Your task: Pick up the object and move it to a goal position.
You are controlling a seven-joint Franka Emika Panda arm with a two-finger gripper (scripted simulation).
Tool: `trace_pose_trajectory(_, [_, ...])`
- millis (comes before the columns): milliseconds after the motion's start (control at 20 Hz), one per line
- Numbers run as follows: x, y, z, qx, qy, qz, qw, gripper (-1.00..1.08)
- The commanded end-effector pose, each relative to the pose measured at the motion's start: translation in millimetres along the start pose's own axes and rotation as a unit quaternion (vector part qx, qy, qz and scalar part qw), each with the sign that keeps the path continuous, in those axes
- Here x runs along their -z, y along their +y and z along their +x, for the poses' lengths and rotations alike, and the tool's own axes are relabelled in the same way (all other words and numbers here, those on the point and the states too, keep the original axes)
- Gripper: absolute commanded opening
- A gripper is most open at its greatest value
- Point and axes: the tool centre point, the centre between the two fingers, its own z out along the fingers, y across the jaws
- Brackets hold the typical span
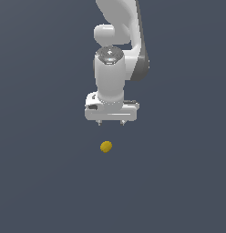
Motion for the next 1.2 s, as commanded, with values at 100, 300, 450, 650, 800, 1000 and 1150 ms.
trace_pose_trajectory(100, [-0.1, -2.2, -0.4, 0.001, 0.000, 0.001, 1.0000, 1.00])
trace_pose_trajectory(300, [0.4, -18.3, -3.8, 0.011, -0.004, 0.010, 0.9999, 1.00])
trace_pose_trajectory(450, [2.6, -27.4, -6.7, 0.017, -0.005, 0.015, 0.9997, 1.00])
trace_pose_trajectory(650, [2.6, -26.8, -6.6, 0.016, -0.005, 0.015, 0.9997, 1.00])
trace_pose_trajectory(800, [-1.9, -24.1, -4.0, 0.014, -0.005, 0.014, 0.9998, 1.00])
trace_pose_trajectory(1000, [-14.1, -18.5, 2.1, 0.010, -0.007, 0.013, 0.9998, 1.00])
trace_pose_trajectory(1150, [-28.1, -11.5, 8.6, 0.004, -0.009, 0.011, 0.9999, 1.00])
